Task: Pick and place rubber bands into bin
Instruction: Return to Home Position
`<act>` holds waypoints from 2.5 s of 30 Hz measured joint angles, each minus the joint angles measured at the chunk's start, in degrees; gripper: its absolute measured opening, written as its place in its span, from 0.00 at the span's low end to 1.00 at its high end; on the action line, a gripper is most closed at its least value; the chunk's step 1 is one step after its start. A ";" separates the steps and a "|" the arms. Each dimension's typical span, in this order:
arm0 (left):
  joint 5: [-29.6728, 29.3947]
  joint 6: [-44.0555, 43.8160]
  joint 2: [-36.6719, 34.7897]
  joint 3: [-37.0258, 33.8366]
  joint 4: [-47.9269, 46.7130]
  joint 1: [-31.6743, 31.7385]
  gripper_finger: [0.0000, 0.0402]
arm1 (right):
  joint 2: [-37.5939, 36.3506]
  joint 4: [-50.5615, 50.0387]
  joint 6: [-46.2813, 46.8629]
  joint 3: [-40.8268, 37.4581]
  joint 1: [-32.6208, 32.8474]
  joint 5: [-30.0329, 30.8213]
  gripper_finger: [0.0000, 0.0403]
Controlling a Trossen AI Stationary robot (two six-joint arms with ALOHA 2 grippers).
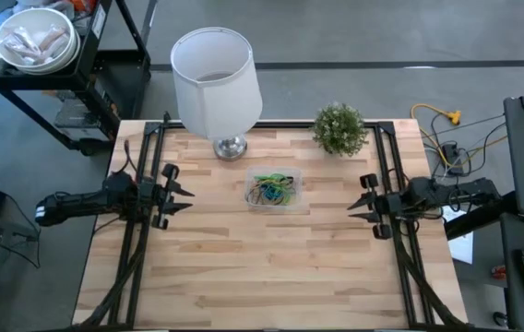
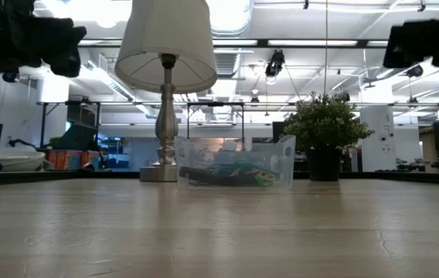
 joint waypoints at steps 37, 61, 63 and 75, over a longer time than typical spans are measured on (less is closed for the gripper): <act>0.46 -1.01 3.13 0.00 -3.31 0.02 0.26 | 0.87 -3.75 6.35 -1.39 -0.02 5.89 0.18; 0.41 -0.98 5.18 0.00 -3.26 0.00 0.26 | 0.87 -3.62 6.35 -1.38 -0.02 5.87 0.18; 0.39 -0.98 5.21 0.00 -3.29 -0.04 0.26 | 0.87 -3.64 6.35 -1.38 -0.02 5.87 0.18; 0.39 -0.96 5.19 0.00 -3.35 -0.04 0.26 | 0.88 -3.67 6.33 -1.38 -0.02 5.87 0.19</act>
